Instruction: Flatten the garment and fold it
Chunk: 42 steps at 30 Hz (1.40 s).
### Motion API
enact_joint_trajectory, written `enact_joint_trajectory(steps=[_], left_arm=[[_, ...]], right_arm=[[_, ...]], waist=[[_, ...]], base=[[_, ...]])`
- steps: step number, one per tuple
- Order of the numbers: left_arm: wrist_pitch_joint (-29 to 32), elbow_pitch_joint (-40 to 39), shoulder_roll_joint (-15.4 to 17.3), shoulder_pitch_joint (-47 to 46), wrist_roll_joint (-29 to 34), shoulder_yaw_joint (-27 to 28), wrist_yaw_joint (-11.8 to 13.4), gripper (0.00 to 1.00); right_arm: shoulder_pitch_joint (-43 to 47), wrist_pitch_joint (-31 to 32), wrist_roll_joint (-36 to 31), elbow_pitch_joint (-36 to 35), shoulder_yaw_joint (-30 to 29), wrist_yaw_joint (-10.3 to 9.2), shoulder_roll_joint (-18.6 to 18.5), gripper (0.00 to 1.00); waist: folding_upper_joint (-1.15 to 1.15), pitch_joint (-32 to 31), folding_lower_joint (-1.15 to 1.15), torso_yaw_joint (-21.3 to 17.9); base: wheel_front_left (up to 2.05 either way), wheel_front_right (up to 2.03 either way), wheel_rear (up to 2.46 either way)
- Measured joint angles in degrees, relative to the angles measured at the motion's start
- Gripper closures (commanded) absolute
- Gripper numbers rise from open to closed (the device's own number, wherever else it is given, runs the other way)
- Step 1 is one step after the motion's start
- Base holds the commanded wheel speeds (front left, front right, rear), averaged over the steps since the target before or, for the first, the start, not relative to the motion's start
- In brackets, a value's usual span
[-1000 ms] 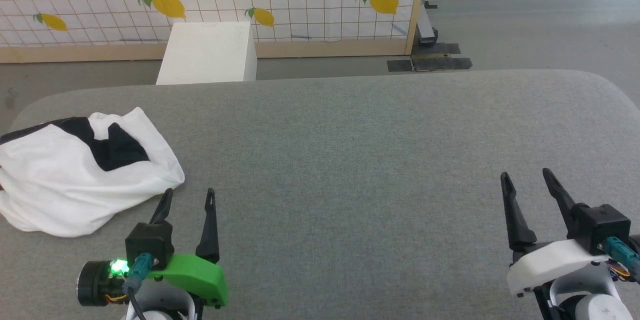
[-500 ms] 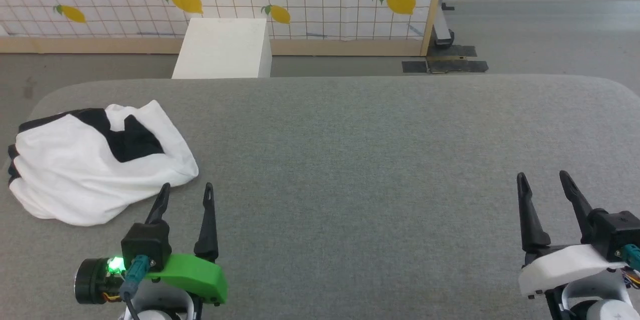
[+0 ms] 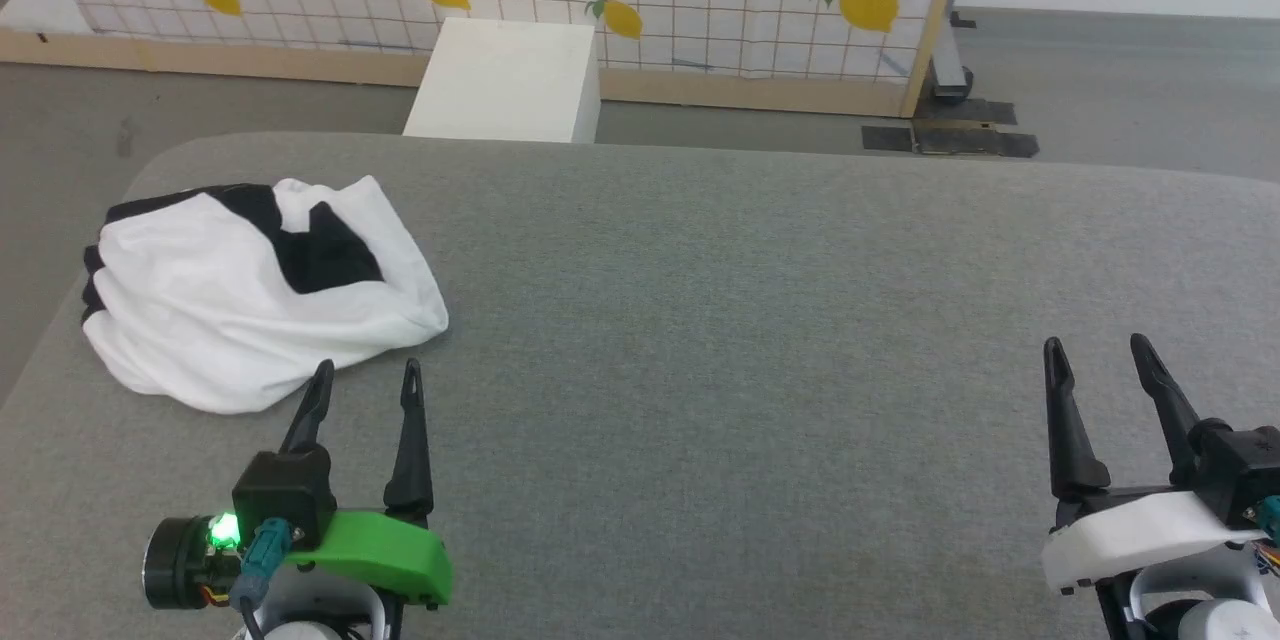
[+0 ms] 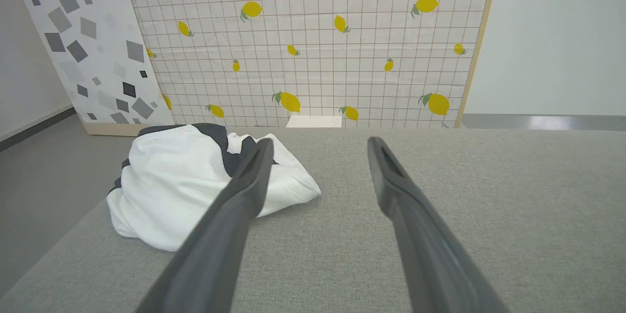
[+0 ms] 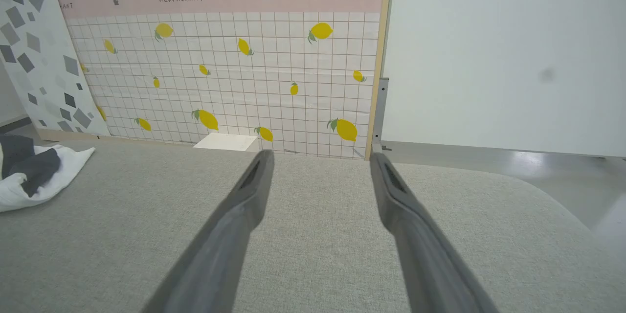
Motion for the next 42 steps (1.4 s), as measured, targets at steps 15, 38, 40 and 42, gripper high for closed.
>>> enact_joint_trajectory(steps=[15,38,40,42], left_arm=[[-1.69,-1.15,0.00,0.56,-0.89,-0.02,0.62,0.00],[-4.34,-1.75,0.00,2.38,-1.20,0.44,0.47,0.00],[-4.67,-1.89,0.00,2.65,-1.21,0.66,0.44,0.00],[-4.86,-2.00,0.00,2.91,-1.21,0.86,0.42,0.00]], right_arm=[[0.02,-1.74,-0.01,0.00,2.99,0.00,0.00,0.00],[-0.43,-4.45,0.66,3.39,8.95,0.00,0.03,0.00],[-0.44,-4.70,1.01,3.59,9.25,0.00,0.05,0.00],[-0.46,-4.95,1.22,3.77,9.55,0.00,0.04,0.00]], waist=[[0.00,0.51,0.00,6.20],[0.00,-0.25,0.00,18.44],[0.00,-0.38,0.00,19.53],[0.00,-0.50,0.00,20.48]], base=[[0.00,0.00,0.00],[0.00,0.00,0.00],[0.00,0.00,0.00],[0.00,0.00,0.00]])
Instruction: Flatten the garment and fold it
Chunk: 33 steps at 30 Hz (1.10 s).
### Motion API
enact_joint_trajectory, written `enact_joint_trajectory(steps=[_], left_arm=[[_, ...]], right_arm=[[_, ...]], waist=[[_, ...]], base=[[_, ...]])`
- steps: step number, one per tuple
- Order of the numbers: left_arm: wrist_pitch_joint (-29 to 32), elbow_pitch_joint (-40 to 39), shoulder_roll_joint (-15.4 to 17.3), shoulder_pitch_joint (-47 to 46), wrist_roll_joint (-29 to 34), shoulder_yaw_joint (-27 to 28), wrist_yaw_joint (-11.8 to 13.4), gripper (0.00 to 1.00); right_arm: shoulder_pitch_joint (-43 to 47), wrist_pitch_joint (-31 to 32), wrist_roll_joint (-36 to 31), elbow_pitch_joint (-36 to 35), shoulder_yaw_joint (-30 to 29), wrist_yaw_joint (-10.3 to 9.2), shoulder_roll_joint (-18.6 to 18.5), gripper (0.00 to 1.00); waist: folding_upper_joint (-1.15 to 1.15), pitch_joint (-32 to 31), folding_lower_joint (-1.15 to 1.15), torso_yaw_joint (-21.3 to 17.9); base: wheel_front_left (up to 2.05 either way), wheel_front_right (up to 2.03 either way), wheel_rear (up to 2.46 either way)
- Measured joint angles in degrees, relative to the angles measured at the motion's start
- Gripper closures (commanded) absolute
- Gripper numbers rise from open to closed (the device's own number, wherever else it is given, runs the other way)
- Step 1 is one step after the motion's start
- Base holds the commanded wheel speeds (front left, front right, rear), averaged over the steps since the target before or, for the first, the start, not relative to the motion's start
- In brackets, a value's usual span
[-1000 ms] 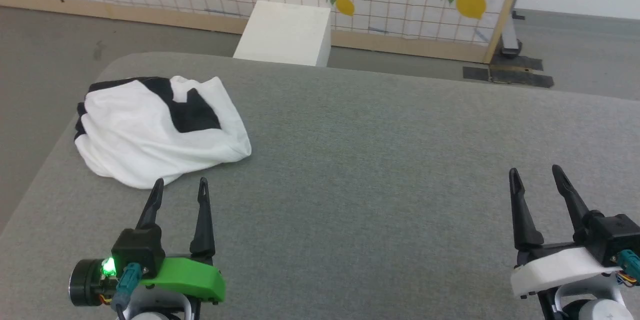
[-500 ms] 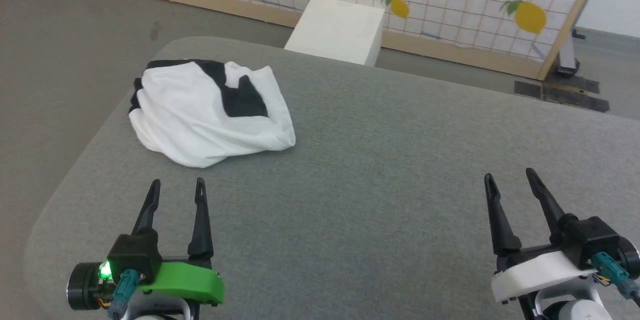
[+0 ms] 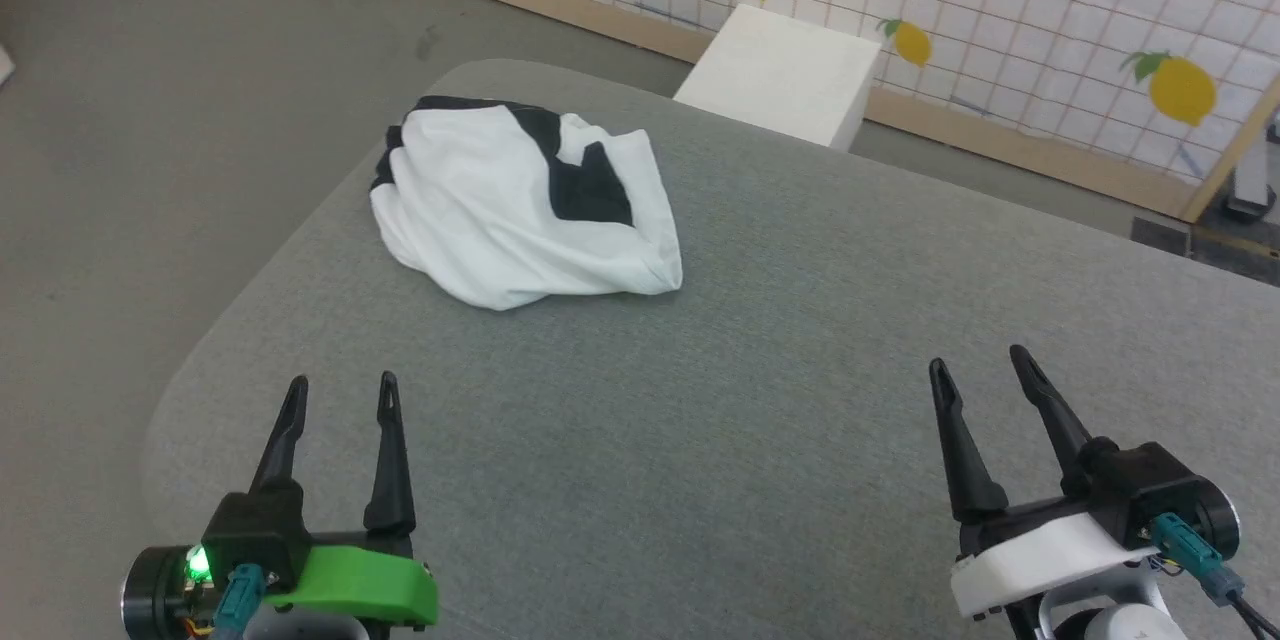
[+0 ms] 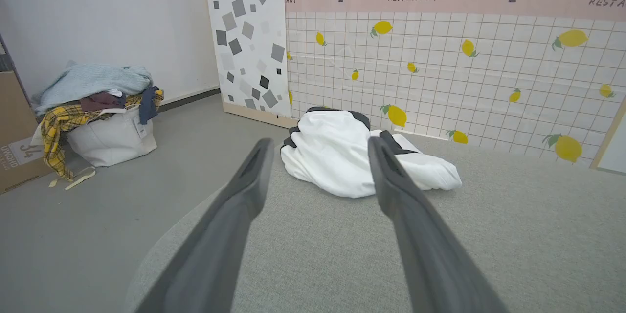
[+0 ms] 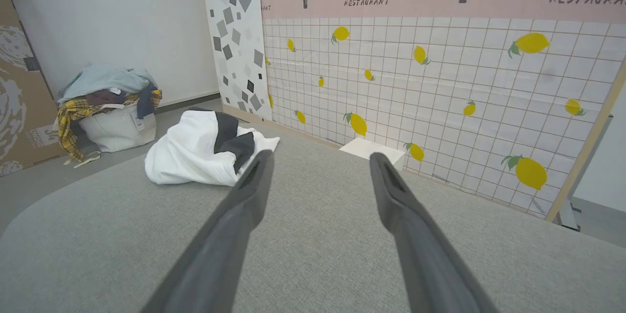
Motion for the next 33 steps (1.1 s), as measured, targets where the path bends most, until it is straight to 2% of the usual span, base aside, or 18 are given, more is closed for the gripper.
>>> enact_joint_trajectory(steps=[19,33], left_arm=[[-2.30,-1.10,-0.01,1.24,-1.59,0.68,-0.45,0.00],[-3.78,-2.81,-0.01,1.46,-2.07,0.79,-0.44,0.00]], right_arm=[[0.00,-2.23,1.07,0.97,1.54,0.00,0.02,0.00],[0.01,-3.76,1.87,0.99,0.92,0.01,0.05,0.00]], waist=[[0.00,-0.81,0.00,7.64],[0.00,-0.47,0.00,10.94]], base=[[0.00,0.00,0.00],[0.00,0.00,0.00]])
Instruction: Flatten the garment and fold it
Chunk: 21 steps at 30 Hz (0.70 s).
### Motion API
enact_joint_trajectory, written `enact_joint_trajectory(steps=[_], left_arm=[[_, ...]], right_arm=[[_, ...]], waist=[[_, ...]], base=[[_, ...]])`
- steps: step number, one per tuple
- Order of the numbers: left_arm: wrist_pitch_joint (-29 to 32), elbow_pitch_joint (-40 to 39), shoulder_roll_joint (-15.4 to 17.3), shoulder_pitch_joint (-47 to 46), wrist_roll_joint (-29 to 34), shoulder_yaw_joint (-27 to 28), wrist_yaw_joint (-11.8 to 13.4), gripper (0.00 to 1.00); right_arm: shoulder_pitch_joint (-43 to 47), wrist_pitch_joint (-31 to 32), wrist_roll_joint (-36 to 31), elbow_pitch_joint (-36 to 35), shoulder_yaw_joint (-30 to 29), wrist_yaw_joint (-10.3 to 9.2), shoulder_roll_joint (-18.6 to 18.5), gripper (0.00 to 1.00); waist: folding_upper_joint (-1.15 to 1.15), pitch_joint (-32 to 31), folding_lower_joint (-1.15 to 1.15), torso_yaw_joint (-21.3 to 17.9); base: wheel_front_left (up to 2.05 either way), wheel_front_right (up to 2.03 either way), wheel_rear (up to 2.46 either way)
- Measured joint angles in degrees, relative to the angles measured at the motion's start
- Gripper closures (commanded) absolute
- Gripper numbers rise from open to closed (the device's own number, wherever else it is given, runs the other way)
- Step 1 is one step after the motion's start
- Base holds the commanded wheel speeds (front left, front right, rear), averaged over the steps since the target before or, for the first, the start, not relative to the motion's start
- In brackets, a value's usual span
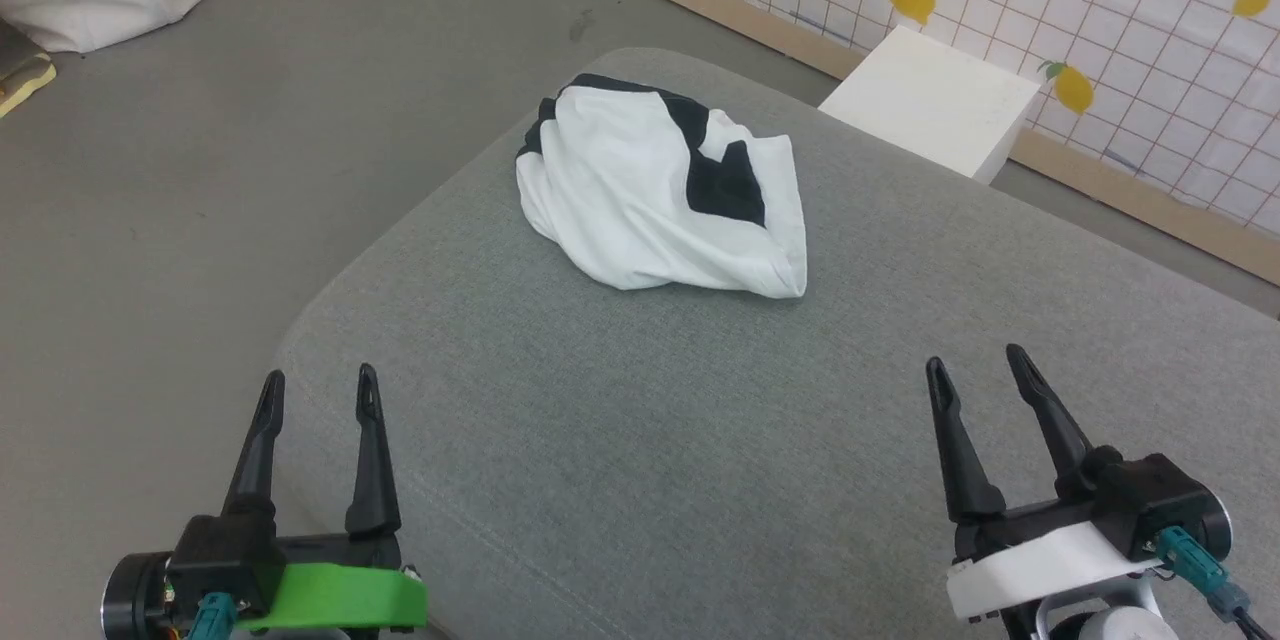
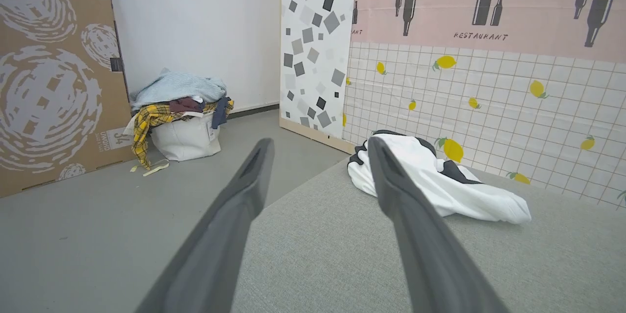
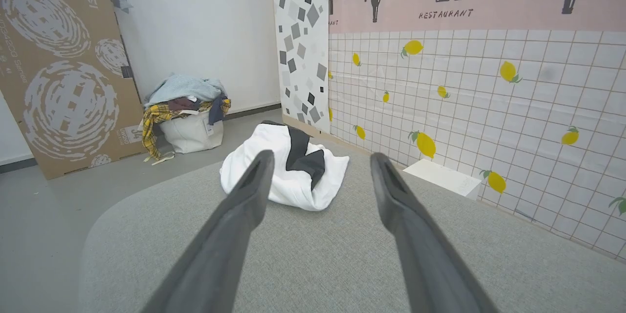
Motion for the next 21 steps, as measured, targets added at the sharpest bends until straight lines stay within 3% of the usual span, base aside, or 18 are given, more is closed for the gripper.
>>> enact_joint_trajectory(steps=[13,21], left_arm=[[-0.04,-1.02,-0.01,-1.44,-2.12,-0.03,-0.59,0.00],[0.53,0.01,1.42,-11.04,-4.21,-3.15,-4.81,0.00]], right_arm=[[0.00,0.01,-0.20,-0.32,-1.25,0.00,0.00,0.00],[0.02,1.94,-0.86,-3.20,-1.64,-0.01,0.01,0.00]], waist=[[0.00,0.78,0.00,-1.77],[0.00,1.78,0.00,-1.75]], base=[[0.00,0.00,0.00],[0.00,0.00,0.00]])
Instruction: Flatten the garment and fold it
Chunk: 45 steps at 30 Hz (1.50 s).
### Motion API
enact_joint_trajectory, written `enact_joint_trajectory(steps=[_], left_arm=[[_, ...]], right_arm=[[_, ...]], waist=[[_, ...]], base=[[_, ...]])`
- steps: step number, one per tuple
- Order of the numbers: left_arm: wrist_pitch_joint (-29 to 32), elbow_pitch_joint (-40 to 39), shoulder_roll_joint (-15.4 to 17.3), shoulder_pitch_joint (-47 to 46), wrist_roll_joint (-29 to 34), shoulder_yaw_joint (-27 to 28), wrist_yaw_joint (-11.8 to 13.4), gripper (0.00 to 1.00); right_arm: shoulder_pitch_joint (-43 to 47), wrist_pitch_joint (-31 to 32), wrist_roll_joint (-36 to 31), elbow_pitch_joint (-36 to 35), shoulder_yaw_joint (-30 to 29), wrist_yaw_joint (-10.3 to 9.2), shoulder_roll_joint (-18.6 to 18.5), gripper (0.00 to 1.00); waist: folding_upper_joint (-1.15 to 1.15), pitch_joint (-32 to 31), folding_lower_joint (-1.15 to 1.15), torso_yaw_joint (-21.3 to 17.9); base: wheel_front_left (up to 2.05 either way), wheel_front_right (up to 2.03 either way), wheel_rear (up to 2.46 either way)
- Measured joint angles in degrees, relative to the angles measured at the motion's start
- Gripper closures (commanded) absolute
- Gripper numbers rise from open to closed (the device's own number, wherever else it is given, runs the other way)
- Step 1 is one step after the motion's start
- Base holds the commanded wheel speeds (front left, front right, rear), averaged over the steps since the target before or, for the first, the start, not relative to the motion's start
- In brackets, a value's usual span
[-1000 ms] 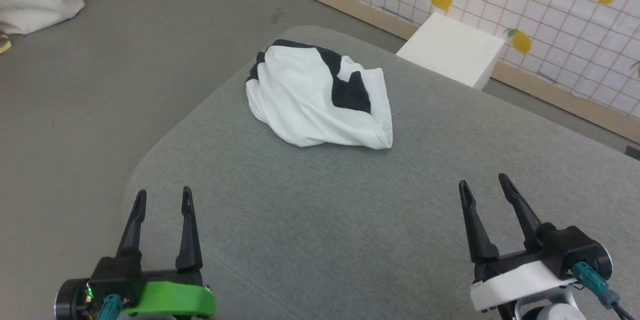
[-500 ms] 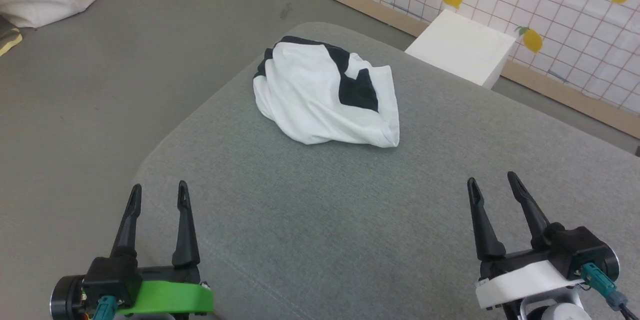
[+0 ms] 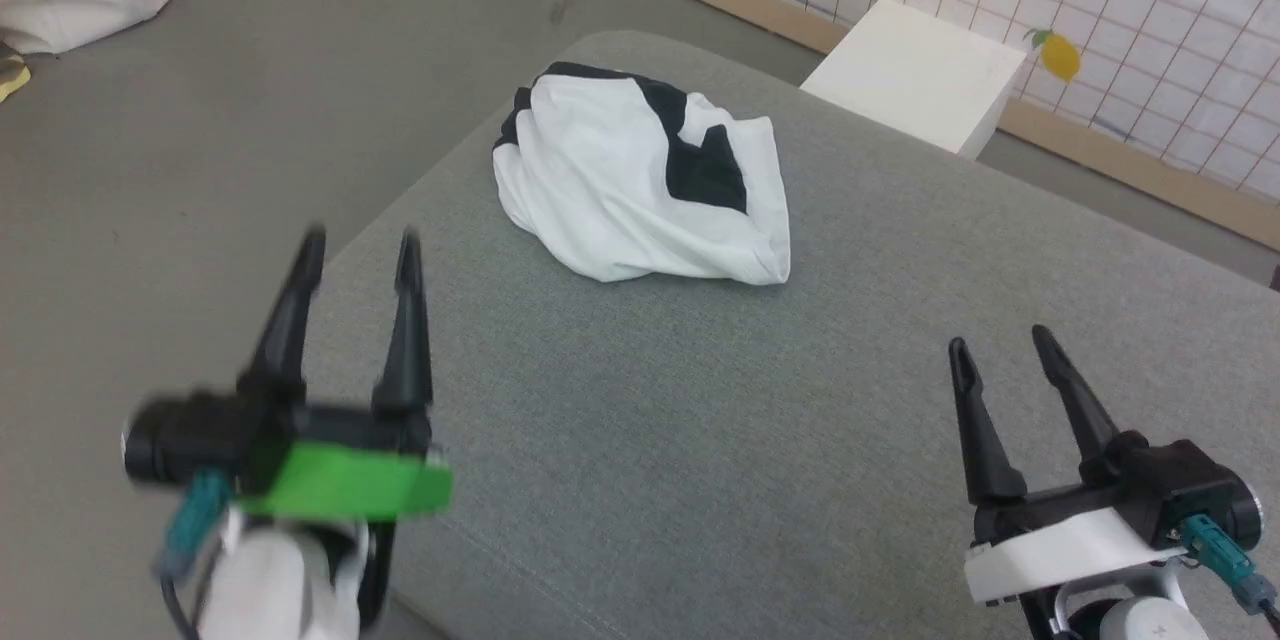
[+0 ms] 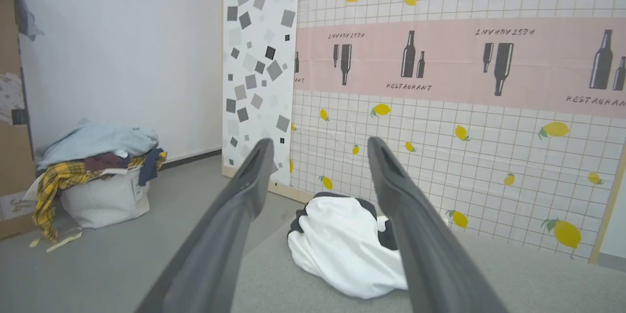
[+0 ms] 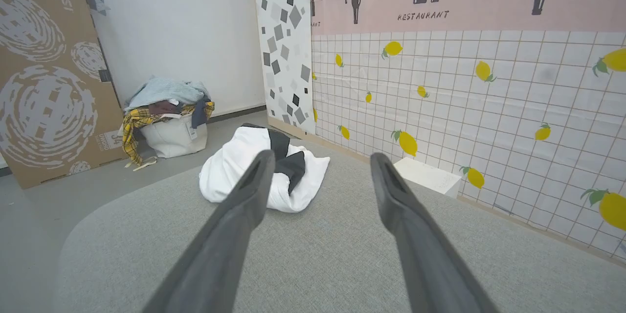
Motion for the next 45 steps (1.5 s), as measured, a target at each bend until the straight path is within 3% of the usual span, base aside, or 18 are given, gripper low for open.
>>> enact_joint_trajectory(steps=[10,16,20,30,45], left_arm=[[12.19,4.07,9.42,-22.00,-3.59,-4.88,-2.29,0.00],[18.87,10.38,16.17,-33.29,-7.49,-9.82,-2.32,0.00],[22.74,15.11,18.38,-38.02,-11.05,-11.63,-2.33,0.00],[32.54,28.10,17.95,-43.63,-17.98,-11.48,-2.20,0.00],[46.32,32.98,17.83,-43.83,-22.04,-10.24,3.34,0.00]], right_arm=[[-0.92,6.23,-2.32,-8.06,2.56,0.00,-0.47,0.00],[-2.99,11.06,-2.33,-14.36,4.13,0.00,-3.53,0.00],[-4.90,13.36,-2.31,-18.15,4.38,0.00,-5.57,0.00],[-8.89,16.84,-2.11,-24.50,4.77,0.00,-9.11,0.00],[-10.42,18.11,-2.00,-28.82,2.96,0.00,-10.54,0.00]], waist=[[0.00,3.80,0.00,-1.23],[0.00,7.80,0.00,-3.15],[0.00,11.12,0.00,-4.52],[0.00,20.13,0.01,-9.99],[0.00,28.80,0.01,-17.83]], base=[[0.00,0.00,0.00],[0.00,0.00,0.00],[0.00,0.00,0.00],[0.00,0.00,0.00],[0.00,0.00,0.00]])
